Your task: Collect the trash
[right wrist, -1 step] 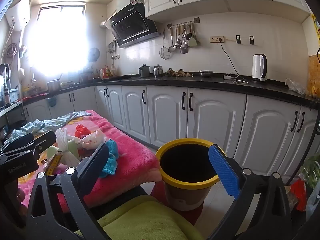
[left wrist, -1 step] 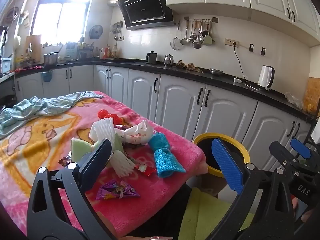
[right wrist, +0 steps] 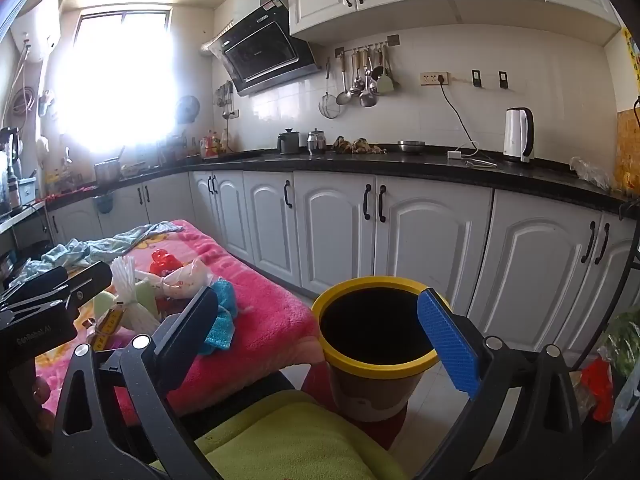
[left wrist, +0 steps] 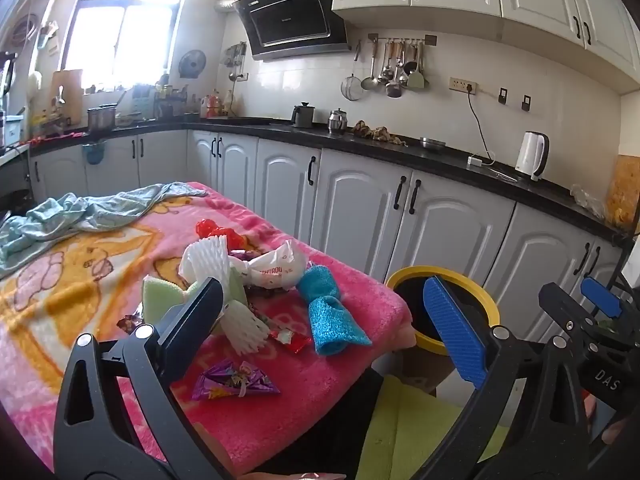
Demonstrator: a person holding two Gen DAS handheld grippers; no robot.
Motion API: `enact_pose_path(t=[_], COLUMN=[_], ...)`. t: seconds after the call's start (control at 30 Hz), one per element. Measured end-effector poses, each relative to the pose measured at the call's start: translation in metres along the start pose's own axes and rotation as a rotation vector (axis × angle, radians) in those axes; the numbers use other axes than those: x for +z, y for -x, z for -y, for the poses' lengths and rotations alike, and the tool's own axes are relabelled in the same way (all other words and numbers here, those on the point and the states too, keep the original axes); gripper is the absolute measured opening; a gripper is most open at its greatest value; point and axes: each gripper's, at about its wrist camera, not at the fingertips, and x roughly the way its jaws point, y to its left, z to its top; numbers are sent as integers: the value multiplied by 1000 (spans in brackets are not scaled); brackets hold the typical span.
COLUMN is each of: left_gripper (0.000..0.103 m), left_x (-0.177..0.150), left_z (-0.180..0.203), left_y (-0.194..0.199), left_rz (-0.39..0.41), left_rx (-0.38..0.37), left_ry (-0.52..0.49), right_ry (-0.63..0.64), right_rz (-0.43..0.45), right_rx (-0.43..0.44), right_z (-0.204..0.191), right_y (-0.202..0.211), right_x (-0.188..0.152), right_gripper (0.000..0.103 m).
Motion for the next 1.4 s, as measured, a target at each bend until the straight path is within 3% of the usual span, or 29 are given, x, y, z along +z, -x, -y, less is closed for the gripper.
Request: enact_pose_path(t=[1.4], left_gripper=[92], left_x=[3], left_z=[-3], left_y=[5], left_rz=[18], left_rx=[6], left_ry=[7], right_ry=[-6], right_rz=[5], right_rx=[1], right_z=[1], right_y=[0], right_x=[0], right_gripper=[97])
